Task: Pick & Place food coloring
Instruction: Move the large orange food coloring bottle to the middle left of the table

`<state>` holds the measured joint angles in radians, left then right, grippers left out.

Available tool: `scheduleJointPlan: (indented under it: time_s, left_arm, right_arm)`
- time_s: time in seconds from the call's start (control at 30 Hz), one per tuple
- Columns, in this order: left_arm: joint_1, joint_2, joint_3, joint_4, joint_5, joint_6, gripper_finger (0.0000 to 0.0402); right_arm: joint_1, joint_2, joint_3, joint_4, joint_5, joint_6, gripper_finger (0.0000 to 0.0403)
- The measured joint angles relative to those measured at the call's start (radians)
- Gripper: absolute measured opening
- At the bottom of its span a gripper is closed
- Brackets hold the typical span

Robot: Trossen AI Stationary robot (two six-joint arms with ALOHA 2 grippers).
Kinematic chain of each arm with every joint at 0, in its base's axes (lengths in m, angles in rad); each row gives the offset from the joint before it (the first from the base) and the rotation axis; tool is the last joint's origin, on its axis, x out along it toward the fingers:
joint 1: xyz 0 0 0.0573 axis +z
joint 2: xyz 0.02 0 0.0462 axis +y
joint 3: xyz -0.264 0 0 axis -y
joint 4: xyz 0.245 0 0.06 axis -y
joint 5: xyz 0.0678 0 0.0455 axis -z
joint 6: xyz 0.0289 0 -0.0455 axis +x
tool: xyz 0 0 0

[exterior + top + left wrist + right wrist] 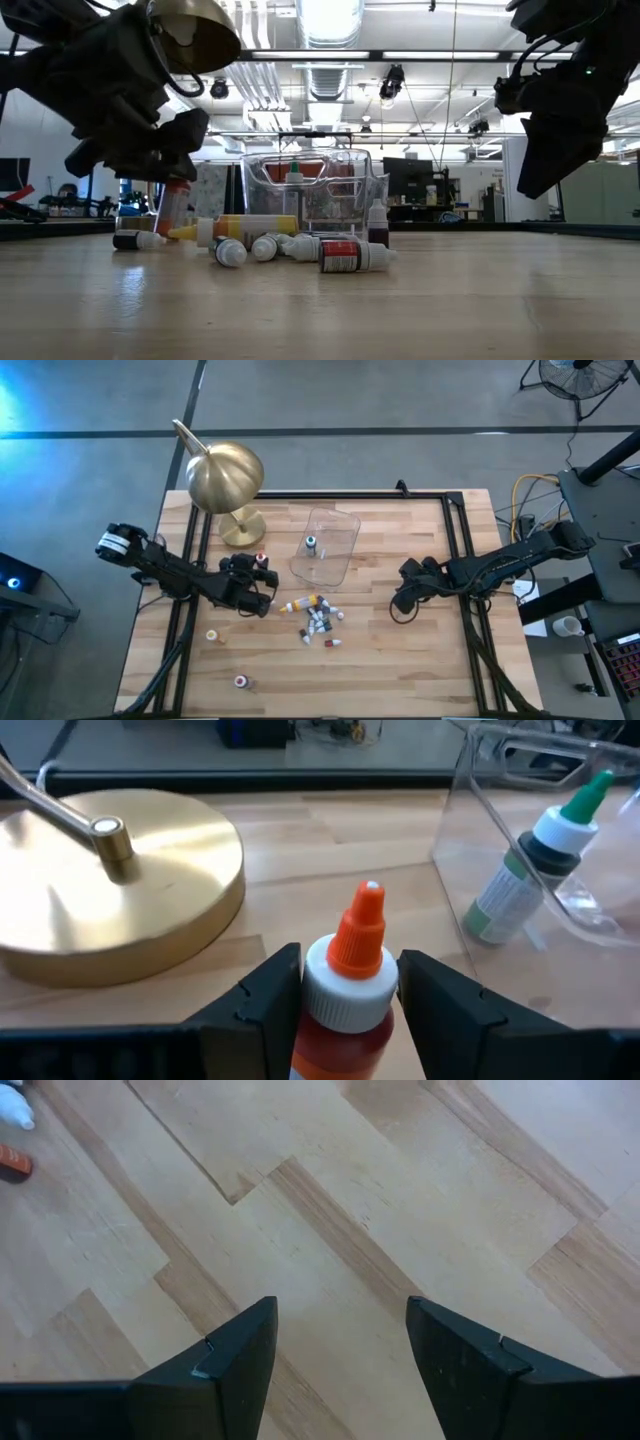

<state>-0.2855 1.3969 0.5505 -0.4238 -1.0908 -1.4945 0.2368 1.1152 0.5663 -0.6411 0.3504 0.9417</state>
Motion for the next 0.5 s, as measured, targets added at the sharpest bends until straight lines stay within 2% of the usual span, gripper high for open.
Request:
scheduleJointPlan:
  time_s: [0.5]
  left_arm:
    - [-0.013, -0.177, 0.016, -0.121, 0.165, 0.039, 0.0145]
  right_arm:
    - [-0.068, 0.000, 0.000, -0.001, 0.014, -0.008, 0.0215]
